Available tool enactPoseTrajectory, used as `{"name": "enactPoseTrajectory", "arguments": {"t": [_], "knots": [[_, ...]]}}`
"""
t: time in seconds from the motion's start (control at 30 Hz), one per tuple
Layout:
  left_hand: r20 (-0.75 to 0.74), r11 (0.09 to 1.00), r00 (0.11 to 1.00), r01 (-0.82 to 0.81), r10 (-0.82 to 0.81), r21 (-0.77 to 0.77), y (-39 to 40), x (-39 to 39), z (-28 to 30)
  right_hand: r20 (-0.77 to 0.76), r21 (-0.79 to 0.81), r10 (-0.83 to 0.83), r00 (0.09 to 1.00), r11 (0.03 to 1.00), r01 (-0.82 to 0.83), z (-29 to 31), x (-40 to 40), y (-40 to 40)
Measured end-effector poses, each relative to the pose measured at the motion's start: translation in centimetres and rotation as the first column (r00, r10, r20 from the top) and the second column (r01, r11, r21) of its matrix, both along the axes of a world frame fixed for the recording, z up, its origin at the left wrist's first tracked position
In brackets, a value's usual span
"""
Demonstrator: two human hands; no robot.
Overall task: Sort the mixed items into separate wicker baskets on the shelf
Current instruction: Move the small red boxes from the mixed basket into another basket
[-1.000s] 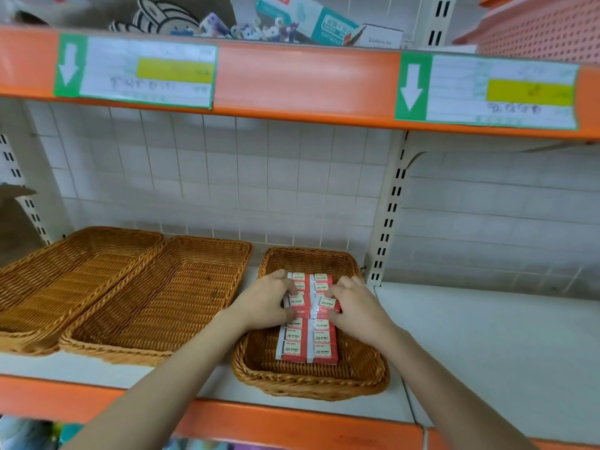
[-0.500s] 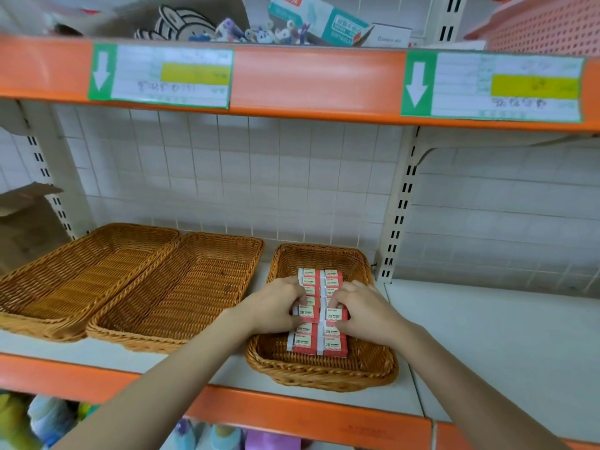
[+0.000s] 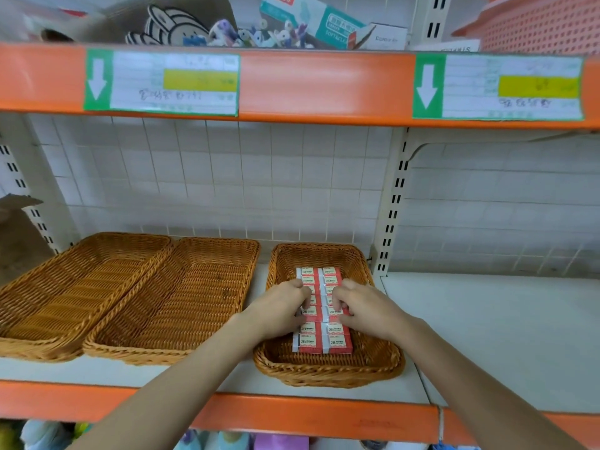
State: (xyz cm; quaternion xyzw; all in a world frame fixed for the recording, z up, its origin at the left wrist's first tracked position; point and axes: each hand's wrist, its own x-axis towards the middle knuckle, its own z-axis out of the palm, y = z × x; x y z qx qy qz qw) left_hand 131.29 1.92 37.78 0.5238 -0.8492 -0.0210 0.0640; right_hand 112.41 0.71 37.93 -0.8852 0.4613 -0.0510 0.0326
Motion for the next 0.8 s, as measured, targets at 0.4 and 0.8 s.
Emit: {"name": "enactPoseTrajectory", "arguments": {"t": [0.4,0.8], "knots": [[0.241,0.989,0.959,-0.141,0.146,-0.041,1.8,-3.5,0.6,-0.148,-0.032,-0.065,0.987,0.998,0.061,1.1,-1.4,3.2],[0.004,0.957,0.966,-0.256,0.258,0.136,7.4,-12.4,0.9,-0.091,0.212,-0.185,0.978,0.956,0.201,1.4,-11.3,8.8]]}}
